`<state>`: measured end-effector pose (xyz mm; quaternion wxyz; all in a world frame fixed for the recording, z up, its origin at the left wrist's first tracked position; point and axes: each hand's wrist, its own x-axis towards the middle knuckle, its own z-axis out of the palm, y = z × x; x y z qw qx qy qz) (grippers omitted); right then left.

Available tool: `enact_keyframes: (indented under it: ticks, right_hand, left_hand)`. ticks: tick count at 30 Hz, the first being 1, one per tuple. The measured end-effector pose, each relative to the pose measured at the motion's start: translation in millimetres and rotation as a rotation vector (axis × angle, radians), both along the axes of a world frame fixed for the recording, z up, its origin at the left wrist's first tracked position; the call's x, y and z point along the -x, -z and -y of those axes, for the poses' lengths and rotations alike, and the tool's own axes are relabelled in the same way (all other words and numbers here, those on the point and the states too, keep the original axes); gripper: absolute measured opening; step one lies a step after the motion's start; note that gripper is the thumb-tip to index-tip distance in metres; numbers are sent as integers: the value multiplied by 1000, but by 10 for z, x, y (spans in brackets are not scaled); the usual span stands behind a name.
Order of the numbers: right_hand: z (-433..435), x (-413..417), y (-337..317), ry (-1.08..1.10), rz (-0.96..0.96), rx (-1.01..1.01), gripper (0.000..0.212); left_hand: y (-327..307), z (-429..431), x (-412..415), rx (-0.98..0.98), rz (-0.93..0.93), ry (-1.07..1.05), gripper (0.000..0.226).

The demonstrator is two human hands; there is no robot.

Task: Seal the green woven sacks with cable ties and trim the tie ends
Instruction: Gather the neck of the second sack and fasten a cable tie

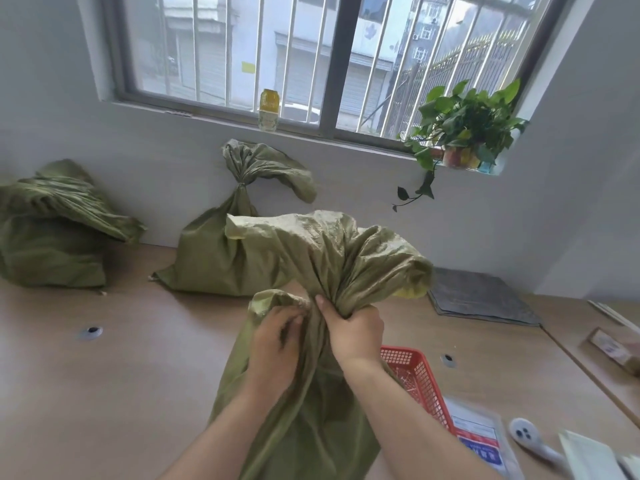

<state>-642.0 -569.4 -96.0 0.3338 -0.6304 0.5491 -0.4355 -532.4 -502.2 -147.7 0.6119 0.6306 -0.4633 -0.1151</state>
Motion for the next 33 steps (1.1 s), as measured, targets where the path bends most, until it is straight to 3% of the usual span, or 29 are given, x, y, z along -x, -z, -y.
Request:
enact_keyframes:
  ticks: [6,13,16,20,22,24,27,33]
  right_hand:
    - [-89,-94,10,25,163,-15,44]
    - [-36,-91,48,79,269,-92,55]
    - [-9,-62,73,33,321,-163,52]
    - [21,-3,-5,-111,257,-334,37]
    - [37,73,-90,-360,383,-533,33]
    - [62,171,-178,-651,519,-633,28]
    - [112,236,-263,-794,461,-570,31]
    - [235,170,-299,-600,221,-253,17]
  left_hand:
    - [-11,-11,-18,110,-166,-128,8]
    - [-141,30,50,223,-560,63,18]
    - [-131,31,63,226,-503,100,14]
    - [-114,78,76,209,-200,16,12]
    - [-105,115,31,215,-93,-103,13]
    - [-83,163,-61,239,-134,-133,16]
    - [-61,214,-129,246,-273,-44,21]
    - [-64,179,-55,309,-449,84,17]
